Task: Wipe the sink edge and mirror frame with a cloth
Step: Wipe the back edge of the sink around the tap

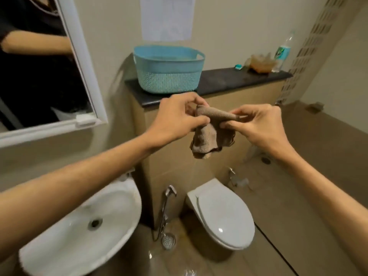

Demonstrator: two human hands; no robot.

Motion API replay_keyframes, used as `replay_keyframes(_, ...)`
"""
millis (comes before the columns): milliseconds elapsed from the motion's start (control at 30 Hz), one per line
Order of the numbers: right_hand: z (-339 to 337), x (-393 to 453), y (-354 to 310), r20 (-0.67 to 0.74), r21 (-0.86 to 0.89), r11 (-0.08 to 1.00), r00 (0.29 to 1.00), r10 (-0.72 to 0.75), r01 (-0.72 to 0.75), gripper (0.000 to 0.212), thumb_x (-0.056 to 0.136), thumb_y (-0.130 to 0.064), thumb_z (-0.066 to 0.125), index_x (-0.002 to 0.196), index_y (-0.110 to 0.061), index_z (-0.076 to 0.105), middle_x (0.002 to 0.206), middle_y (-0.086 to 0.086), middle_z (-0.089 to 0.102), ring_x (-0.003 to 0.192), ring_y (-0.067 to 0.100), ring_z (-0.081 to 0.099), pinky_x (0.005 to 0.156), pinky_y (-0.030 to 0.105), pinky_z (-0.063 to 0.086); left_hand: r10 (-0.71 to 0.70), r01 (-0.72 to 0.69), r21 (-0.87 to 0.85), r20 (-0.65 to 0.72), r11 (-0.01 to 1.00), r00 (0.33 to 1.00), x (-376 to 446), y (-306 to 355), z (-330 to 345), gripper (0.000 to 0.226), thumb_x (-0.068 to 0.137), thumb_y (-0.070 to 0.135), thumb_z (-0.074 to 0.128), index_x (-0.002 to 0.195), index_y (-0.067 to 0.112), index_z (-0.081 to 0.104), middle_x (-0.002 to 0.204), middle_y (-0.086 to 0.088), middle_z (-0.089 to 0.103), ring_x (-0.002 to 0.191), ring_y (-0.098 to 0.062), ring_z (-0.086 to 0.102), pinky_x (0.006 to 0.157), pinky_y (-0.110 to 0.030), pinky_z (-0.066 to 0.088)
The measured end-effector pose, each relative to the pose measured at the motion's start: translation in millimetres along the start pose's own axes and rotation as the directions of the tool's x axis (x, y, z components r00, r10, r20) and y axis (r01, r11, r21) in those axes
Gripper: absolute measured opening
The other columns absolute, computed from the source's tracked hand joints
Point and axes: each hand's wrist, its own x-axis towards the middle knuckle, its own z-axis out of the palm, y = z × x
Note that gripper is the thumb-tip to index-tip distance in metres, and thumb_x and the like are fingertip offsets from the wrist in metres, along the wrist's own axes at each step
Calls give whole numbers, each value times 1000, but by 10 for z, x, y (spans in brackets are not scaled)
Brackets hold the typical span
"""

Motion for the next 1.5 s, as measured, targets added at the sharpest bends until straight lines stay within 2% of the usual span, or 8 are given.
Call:
replay_keyframes(200,414,-866,143,97,21,999,995,25,-28,13,84,-13,87,97,-15,85,86,1,82,83,12,79,80,39,68,-240,243,-63,49,968,969,-1218,-411,440,33,86,18,87,113,25,68,73,-1,79,66,-7,77,69,-37,70)
replay_keyframes(367,655,-1532,84,233,35,997,970,-74,68,10,91,-16,80,99,-13,75,85,2,77,79,15,76,71,39,67,-243,240,92,24,966,970,-2095,-672,733,21,95,30,78,115,24,74,82,17,74,69,11,67,69,-3,48)
replay_keyframes(500,917,-1918,-79,323,65,994,941,-105,89,11,92,-15,78,101,-15,71,84,-3,71,80,21,71,69,49,65,-310,310,95,-11,946,951,-2673,-878,750,14,95,36,77,95,22,74,82,9,73,80,-1,65,70,-17,46)
replay_keyframes(700,1365,-2090,-479,462,89,989,874,-149,122,14,89,-14,79,100,-21,73,85,-6,71,79,23,70,68,52,61,-426,419,107,61,902,903,-3429,-1486,469,35,86,53,82,114,39,67,121,7,59,122,-17,46,102,-36,42)
replay_keyframes(967,2123,-1903,-1313,679,236,969,700,-222,77,17,85,-29,87,98,-21,79,88,-6,78,82,14,74,74,35,62,-664,597,-468,26,652,747,-4455,-2198,-35,39,85,17,89,119,27,75,117,8,81,113,-8,74,99,-25,57)
replay_keyframes(1167,2897,-1810,-1515,750,292,892,662,11,-345,21,88,-23,85,100,-9,75,97,17,79,95,36,76,78,50,60,-859,451,-855,13,255,511,-4987,-2429,-465,51,81,25,86,129,16,71,127,-12,78,115,-25,75,99,-35,59)
replay_keyframes(1300,3366,-1917,-1432,800,176,681,507,321,-710,17,89,-19,84,89,-12,68,89,11,73,82,19,68,60,25,52,-908,354,-913,-38,201,417,-5110,-2486,-683,58,84,29,82,136,12,64,127,-11,77,121,-29,73,105,-51,57)
replay_keyframes(1500,4037,-1985,-1415,868,18,398,212,449,-917,10,95,-12,77,87,-11,71,97,12,74,91,25,70,91,46,59,-930,504,-796,-196,335,310,-5168,-2625,-1045,32,97,24,76,128,22,68,118,1,81,103,-10,79,85,-42,68)
